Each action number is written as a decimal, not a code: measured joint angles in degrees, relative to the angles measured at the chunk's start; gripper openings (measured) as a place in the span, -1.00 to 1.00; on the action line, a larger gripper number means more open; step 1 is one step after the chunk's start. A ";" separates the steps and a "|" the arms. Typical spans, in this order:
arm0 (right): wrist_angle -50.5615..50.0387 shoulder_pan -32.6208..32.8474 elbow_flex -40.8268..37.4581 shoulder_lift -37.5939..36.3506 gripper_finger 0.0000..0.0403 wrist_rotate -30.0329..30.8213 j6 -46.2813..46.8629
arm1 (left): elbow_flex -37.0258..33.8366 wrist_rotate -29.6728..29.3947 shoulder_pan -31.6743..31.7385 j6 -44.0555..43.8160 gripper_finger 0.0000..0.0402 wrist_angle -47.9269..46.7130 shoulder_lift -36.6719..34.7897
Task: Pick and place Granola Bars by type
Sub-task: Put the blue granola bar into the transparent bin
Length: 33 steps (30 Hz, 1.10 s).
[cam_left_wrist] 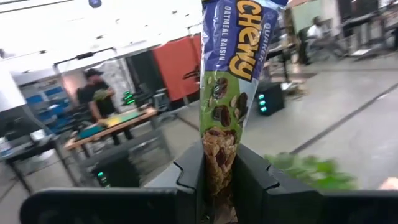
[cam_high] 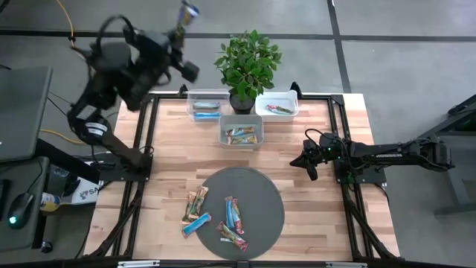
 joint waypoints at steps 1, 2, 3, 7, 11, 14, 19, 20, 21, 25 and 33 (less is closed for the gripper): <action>0.00 -0.01 0.01 0.01 -1.00 0.00 0.00 | 0.00 1.29 2.45 -0.83 -0.72 -1.94 -0.86; 0.00 -0.01 0.01 0.01 -1.00 0.00 0.00 | 0.00 2.74 5.03 -1.79 -0.72 -3.94 -1.53; 0.00 0.00 0.00 0.01 -1.00 0.00 0.00 | 0.00 4.29 7.72 -2.63 -0.72 -6.06 -2.09; 0.00 -0.02 0.01 0.00 -1.00 0.00 0.00 | 0.02 13.65 19.97 -8.10 -0.72 -16.54 -3.31; 0.00 -0.01 0.01 0.01 -1.00 0.00 0.00 | -0.80 26.43 32.86 -12.42 -0.72 -25.95 -3.22; 0.00 -0.02 0.01 0.01 -1.00 0.00 0.00 | -3.76 34.91 40.65 -12.60 -0.72 -29.37 -2.89; 0.00 -0.01 0.01 0.01 -1.00 0.00 0.00 | -13.00 44.44 49.47 -12.72 -0.72 -31.00 -2.49; 0.00 -0.01 0.00 0.01 -1.00 0.00 0.00 | -15.06 45.81 50.66 -12.68 -0.72 -30.95 -2.51; 0.00 -0.02 0.01 0.01 -1.00 0.01 0.00 | -17.43 47.14 51.86 -12.68 -0.72 -30.92 -2.51; 0.00 -0.02 0.00 0.01 -1.00 0.00 0.00 | -27.28 49.97 55.60 -11.01 -0.72 -30.11 -2.51; 0.00 -0.02 0.00 0.01 -1.00 0.00 0.00 | -47.94 55.24 56.16 -4.63 -0.72 -20.81 -2.51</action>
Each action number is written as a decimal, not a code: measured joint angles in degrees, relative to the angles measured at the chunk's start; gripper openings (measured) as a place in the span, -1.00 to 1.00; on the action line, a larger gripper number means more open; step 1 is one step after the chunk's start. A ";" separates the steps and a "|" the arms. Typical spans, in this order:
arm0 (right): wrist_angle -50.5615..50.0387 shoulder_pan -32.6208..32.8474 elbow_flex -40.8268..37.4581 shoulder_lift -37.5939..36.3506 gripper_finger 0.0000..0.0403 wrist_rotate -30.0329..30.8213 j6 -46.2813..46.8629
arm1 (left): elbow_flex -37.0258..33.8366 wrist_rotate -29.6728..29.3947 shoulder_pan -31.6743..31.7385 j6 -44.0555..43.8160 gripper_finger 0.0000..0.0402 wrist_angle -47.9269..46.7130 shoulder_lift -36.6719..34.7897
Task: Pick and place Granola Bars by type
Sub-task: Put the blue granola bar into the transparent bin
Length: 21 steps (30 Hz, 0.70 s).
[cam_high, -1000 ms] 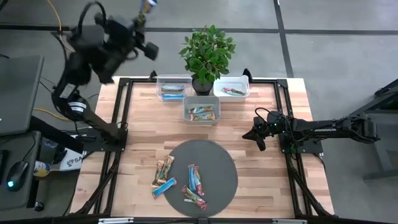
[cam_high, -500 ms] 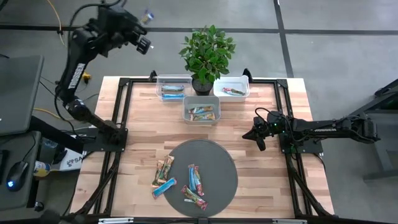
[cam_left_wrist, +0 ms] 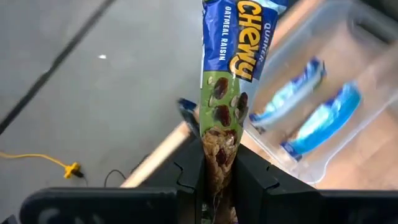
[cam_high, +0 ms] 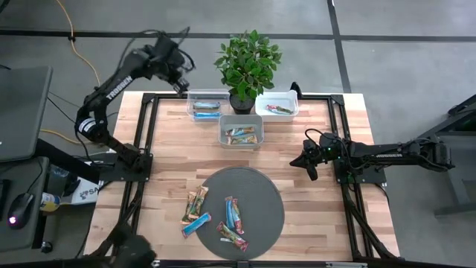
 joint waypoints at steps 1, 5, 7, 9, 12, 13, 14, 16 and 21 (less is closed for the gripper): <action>0.00 0.02 0.00 0.00 -1.00 0.00 0.00 | -2.24 1.06 -0.28 1.04 -0.72 1.34 0.03; 0.00 0.00 0.00 -0.02 -1.00 0.00 0.00 | -8.66 1.16 -2.78 4.58 -0.72 5.99 2.07; -0.01 0.01 -0.01 -0.01 -1.00 0.00 0.00 | -10.36 0.78 -3.91 7.25 -0.72 6.53 3.67; 0.00 0.02 -0.01 0.00 -1.00 0.00 0.00 | -11.12 0.57 -5.45 9.93 -0.72 7.49 5.95; 0.00 0.02 0.00 0.00 -1.00 0.00 0.00 | -11.67 -1.07 -7.13 13.11 -0.72 7.77 9.21; 0.00 0.00 0.00 0.00 -1.00 0.00 0.00 | -11.60 -1.69 -7.98 13.58 -0.72 8.56 10.43; 0.00 0.00 0.00 0.00 -1.00 0.00 0.00 | -11.56 -2.20 -8.71 13.97 -0.72 9.18 11.54; 0.00 0.01 -0.01 0.00 -1.00 0.00 0.00 | -11.58 -2.35 -9.72 15.12 -0.72 10.17 13.37; 0.00 0.01 -0.01 -0.01 -1.00 0.00 0.00 | -11.56 -3.07 -12.64 18.06 -0.72 14.74 16.62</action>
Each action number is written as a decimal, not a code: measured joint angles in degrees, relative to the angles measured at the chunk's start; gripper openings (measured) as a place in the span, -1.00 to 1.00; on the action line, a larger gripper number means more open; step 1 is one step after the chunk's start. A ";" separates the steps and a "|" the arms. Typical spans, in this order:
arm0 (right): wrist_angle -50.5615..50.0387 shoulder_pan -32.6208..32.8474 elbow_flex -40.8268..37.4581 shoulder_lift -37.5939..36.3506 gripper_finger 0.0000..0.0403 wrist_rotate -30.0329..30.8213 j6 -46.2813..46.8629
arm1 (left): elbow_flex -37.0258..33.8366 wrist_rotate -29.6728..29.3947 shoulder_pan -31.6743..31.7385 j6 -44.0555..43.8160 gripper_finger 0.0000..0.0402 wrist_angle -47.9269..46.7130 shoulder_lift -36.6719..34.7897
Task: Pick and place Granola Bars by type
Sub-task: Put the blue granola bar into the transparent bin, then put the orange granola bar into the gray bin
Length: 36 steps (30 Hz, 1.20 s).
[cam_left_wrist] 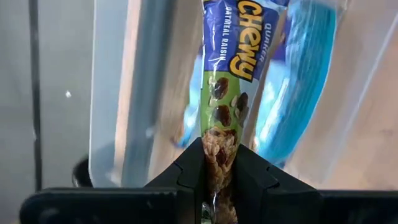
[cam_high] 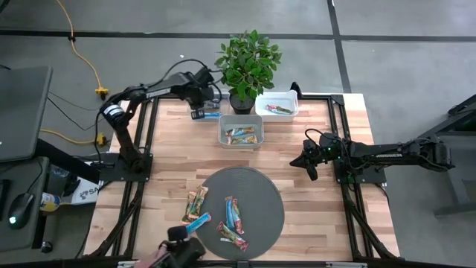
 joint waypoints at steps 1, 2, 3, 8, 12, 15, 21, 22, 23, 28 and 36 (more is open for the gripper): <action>0.00 0.01 0.01 0.01 -1.00 0.00 0.00 | 0.00 -0.36 -0.54 0.55 -0.72 1.32 0.51; 0.00 0.00 0.01 0.01 -1.00 0.00 0.00 | 0.04 -0.80 -0.97 0.98 -0.72 2.46 0.97; -0.01 0.00 0.00 0.01 -1.00 0.00 0.00 | 0.04 -0.99 -1.30 1.13 -0.72 3.06 1.41; 0.00 0.01 0.01 0.01 -1.00 0.00 0.00 | 0.04 -1.32 -1.13 1.11 -0.72 4.11 3.30; 0.00 0.01 -0.01 0.01 -1.00 0.00 0.00 | 0.04 -3.08 -1.15 1.14 -0.72 4.12 3.80; 0.00 0.01 0.01 0.01 -1.00 0.00 0.00 | 0.04 -2.72 -1.15 1.11 -0.72 4.00 3.80; 0.00 0.01 0.01 0.01 -1.00 0.00 0.00 | 0.04 -0.17 -1.15 1.11 -0.52 1.87 3.80; 0.00 -0.01 0.00 0.00 -1.00 0.00 0.00 | 0.04 -0.38 -1.15 1.10 -0.47 1.48 3.80; 0.00 0.00 0.01 0.01 -1.00 0.00 0.00 | 0.04 -1.02 -1.17 1.03 -0.41 0.97 3.80; 0.00 -0.01 -0.01 -0.01 -1.00 0.00 0.00 | 0.04 -5.41 -1.15 0.66 -0.21 -0.85 3.73; 0.00 -0.01 0.01 -0.01 -1.00 0.00 0.00 | 1.38 -5.96 -1.15 -0.44 -0.11 -1.16 0.08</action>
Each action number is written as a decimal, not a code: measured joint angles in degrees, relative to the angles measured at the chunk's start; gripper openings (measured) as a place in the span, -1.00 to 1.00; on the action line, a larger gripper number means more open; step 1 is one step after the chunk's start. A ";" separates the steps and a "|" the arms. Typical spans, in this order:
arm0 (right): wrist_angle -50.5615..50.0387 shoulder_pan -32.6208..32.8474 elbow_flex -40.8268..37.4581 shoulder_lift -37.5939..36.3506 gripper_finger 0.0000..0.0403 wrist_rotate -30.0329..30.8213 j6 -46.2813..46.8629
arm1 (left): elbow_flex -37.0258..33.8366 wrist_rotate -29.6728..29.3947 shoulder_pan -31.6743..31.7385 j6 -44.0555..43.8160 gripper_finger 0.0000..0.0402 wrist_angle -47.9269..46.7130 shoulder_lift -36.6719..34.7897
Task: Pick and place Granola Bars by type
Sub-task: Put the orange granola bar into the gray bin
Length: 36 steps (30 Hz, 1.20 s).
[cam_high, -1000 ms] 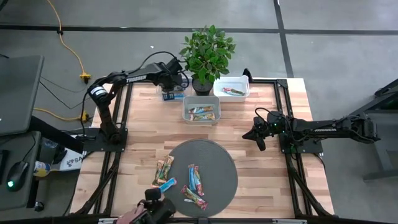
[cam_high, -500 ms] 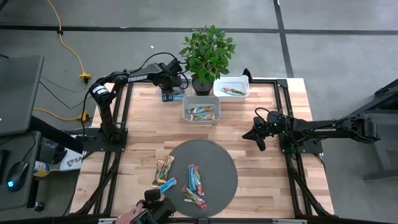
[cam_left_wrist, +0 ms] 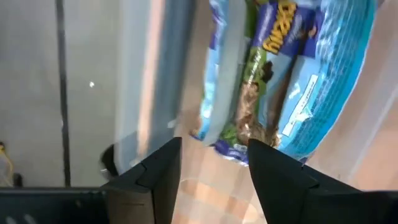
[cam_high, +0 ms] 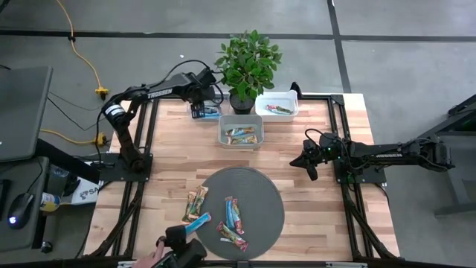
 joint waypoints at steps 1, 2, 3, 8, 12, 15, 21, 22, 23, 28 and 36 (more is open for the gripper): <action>0.00 0.02 0.00 0.02 -1.00 0.00 0.00 | 0.40 -0.02 0.00 0.00 -0.11 -0.16 -0.71; 0.00 0.02 -0.02 0.02 -1.00 0.00 0.00 | 0.87 -0.06 0.00 0.00 -0.11 -0.15 -1.44; 0.00 0.00 -0.02 0.02 -1.00 0.00 0.00 | 1.22 -0.12 0.00 0.00 -0.11 -0.13 -2.18; 0.00 0.00 -0.01 0.01 -1.00 0.00 0.00 | 1.72 -0.15 0.00 0.00 -0.11 -0.20 -7.07; 0.00 0.01 0.00 0.02 -1.00 0.00 0.00 | 1.72 -0.33 0.01 -0.21 -0.11 -0.30 -11.00; 0.00 0.02 0.00 0.00 -1.00 0.00 0.00 | 1.72 -0.33 0.02 -1.26 -0.11 -0.33 -13.67; 0.00 0.00 0.00 0.02 -1.00 0.00 0.00 | 1.72 0.45 0.01 -5.95 -0.11 -1.07 -18.92; 0.00 0.01 -0.01 0.02 -1.00 0.00 0.00 | 1.72 1.16 0.00 -7.18 -0.11 -1.39 -19.84; 0.00 0.00 0.00 0.02 -1.00 0.00 0.00 | 1.72 2.48 0.00 -8.54 -0.11 -1.83 -20.67; 0.00 0.02 0.00 0.02 -1.00 0.00 0.00 | 1.72 11.36 0.00 -17.53 -0.11 -5.14 -24.77; 0.00 0.01 0.00 0.00 -1.00 0.00 0.00 | 1.72 27.84 -0.01 -31.15 -0.11 -14.91 -31.90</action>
